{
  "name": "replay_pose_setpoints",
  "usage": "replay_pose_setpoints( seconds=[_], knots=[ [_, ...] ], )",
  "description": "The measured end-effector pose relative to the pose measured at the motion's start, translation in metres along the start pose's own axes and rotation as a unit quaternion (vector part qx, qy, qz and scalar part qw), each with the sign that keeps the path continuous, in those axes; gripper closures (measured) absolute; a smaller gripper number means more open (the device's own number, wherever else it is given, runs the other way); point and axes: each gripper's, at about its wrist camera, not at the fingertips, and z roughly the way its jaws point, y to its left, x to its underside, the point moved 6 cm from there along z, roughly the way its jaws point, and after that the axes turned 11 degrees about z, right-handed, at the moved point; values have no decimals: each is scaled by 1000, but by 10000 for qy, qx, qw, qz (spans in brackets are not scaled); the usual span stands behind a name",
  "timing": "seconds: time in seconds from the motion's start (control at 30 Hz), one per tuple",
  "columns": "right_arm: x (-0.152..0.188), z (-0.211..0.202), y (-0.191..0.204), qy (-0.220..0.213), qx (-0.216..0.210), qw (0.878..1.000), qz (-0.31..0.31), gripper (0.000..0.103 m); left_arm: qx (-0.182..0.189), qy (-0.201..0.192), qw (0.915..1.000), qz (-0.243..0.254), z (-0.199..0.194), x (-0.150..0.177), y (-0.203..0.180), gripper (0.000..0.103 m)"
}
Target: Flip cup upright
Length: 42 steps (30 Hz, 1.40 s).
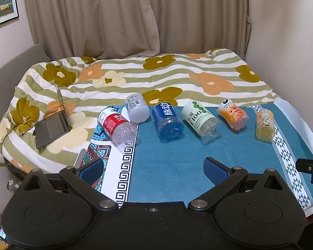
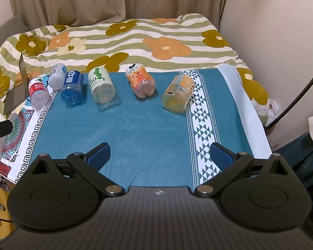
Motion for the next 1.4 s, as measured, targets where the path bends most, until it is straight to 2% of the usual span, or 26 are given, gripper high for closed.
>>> replay_pose_setpoints(
  seconds=[0.87,1.17,1.4],
  knots=[
    [-2,1,2,13,11,10000,5,0,75,51,10000,-39,7,-7,9,0],
    [-17,6,11,73,58,9999,74,0,225,36,9997,117,29,-49,31,0],
    [-19,30,31,195,174,9993,263,0,492,66,9983,289,82,-93,59,0]
  ],
)
